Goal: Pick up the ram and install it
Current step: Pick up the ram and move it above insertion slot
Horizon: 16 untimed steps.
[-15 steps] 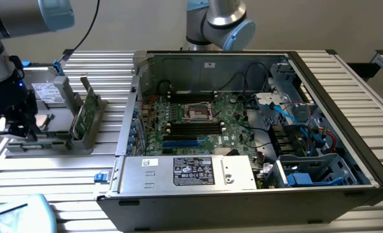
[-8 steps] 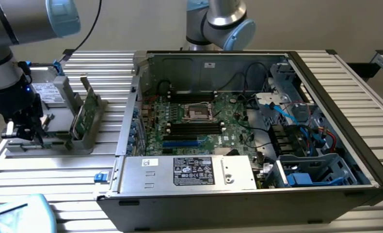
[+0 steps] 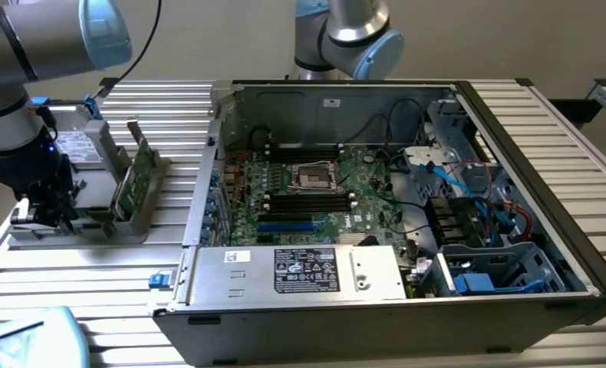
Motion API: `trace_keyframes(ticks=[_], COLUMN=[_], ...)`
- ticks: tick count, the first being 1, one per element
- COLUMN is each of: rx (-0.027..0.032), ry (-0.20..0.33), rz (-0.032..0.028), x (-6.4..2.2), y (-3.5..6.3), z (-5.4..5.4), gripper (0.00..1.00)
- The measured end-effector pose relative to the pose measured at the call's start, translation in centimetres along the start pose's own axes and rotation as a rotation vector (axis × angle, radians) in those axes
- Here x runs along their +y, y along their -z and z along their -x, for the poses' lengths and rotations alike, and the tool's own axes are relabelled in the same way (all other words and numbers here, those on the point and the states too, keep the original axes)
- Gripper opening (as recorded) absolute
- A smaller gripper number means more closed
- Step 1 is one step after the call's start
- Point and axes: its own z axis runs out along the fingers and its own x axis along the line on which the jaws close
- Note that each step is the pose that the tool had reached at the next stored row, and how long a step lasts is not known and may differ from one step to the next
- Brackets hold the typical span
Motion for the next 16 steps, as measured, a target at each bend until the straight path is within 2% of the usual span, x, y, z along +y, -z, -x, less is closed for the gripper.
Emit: trace_keyframes(ticks=[5, 16], rx=[0.0003, 0.0004], ry=[0.000, 0.000], rz=[-0.0038, -0.0037], x=[-0.08, 0.65], y=[-0.73, -1.37], z=[0.2, 0.7], gripper=[0.31, 0.31])
